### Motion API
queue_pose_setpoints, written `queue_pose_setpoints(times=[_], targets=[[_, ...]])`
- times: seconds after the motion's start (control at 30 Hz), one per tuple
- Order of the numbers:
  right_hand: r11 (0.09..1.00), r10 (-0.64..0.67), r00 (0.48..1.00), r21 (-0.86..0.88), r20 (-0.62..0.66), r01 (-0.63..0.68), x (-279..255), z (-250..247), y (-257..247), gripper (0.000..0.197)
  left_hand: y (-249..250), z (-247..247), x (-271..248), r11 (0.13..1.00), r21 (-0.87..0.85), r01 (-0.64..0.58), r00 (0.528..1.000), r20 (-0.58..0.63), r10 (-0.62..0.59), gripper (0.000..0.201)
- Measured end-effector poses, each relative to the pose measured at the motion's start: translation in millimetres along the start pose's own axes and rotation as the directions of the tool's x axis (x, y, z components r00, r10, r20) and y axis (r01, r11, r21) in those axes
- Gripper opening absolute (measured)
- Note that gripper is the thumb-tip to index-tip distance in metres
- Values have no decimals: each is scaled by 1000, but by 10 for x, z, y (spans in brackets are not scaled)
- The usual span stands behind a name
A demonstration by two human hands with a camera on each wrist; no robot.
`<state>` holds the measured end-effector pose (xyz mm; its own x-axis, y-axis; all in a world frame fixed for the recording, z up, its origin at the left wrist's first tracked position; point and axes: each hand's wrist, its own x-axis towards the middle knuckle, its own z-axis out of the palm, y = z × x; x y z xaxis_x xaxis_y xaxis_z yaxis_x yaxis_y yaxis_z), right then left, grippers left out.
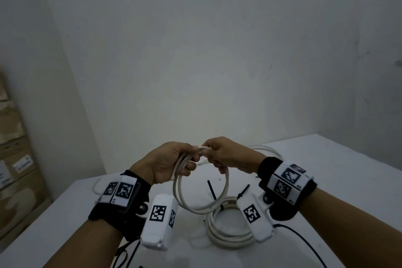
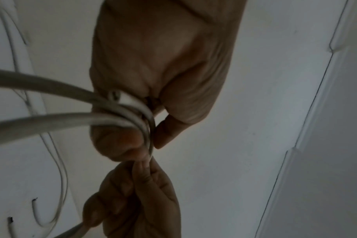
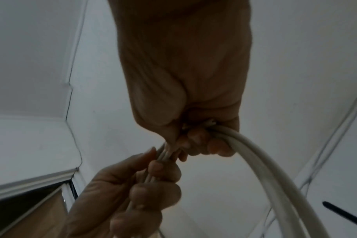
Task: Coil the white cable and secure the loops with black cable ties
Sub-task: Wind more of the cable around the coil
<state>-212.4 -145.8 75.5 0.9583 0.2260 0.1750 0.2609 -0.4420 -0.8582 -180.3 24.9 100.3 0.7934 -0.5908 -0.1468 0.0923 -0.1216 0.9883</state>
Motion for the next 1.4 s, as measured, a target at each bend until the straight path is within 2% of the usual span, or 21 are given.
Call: queue_pose_setpoints(times=[0.13, 0.2, 0.27, 0.37, 0.43, 0.5, 0.67, 0.77, 0.83, 0.97, 1.07, 1.13, 1.23, 1.3, 1.4], targets=[[989, -13, 997, 148, -77, 24, -6, 8, 54, 24, -84, -45, -29, 979, 201, 37, 995, -100, -17, 40], [980, -19, 996, 198, -87, 36, -10, -4, 63, 23, -134, -92, -27, 994, 83, 77, 996, -45, -74, 44], [963, -39, 995, 262, -91, 62, 4, -8, 70, 23, -140, -135, -22, 980, -164, 110, 994, 36, -106, 36], [931, -62, 994, 354, -94, 91, 17, -1, 113, 27, -112, -171, -3, 934, -340, 107, 994, 49, -96, 25], [920, -59, 994, 382, -94, 90, 6, 7, 143, 26, -100, -194, 4, 926, -371, 64, 998, 10, -65, 15], [926, -65, 993, 365, -95, 96, -23, 21, 164, 25, -101, -217, 5, 927, -374, 32, 998, -34, -49, 19], [980, -110, 982, 147, -153, 132, -48, 63, 170, 31, -141, -227, 0, 950, -310, -26, 997, -78, 1, 16], [959, -87, 983, 254, -160, 126, -61, 72, 156, 30, -172, -232, -14, 964, -256, -67, 994, -104, 42, 12], [904, -74, 992, 413, -102, 110, -83, 61, 152, 32, -169, -243, -32, 963, -250, -102, 990, -124, 72, 13], [735, 29, 999, 677, 24, -38, -111, 149, 185, 36, -155, -324, -39, 937, -304, -171, 976, -185, 118, 14], [529, 34, 994, 842, 101, -104, -154, 331, 230, 25, -173, -408, -28, 905, -365, -219, 958, -258, 128, 16], [394, 59, 995, 914, 81, -98, -157, 429, 268, 19, -198, -462, -33, 890, -390, -235, 950, -284, 127, 18], [204, 136, 990, 976, 45, -72, -88, 496, 291, 10, -253, -480, -74, 897, -388, -211, 959, -259, 114, 18], [119, 176, 984, 991, 32, -53, -33, 492, 280, 21, -300, -446, -118, 921, -333, -202, 963, -238, 125, 17], [80, 196, 980, 997, 8, -24, 9, 446, 246, 42, -361, -393, -185, 950, -233, -210, 964, -211, 162, 17]])
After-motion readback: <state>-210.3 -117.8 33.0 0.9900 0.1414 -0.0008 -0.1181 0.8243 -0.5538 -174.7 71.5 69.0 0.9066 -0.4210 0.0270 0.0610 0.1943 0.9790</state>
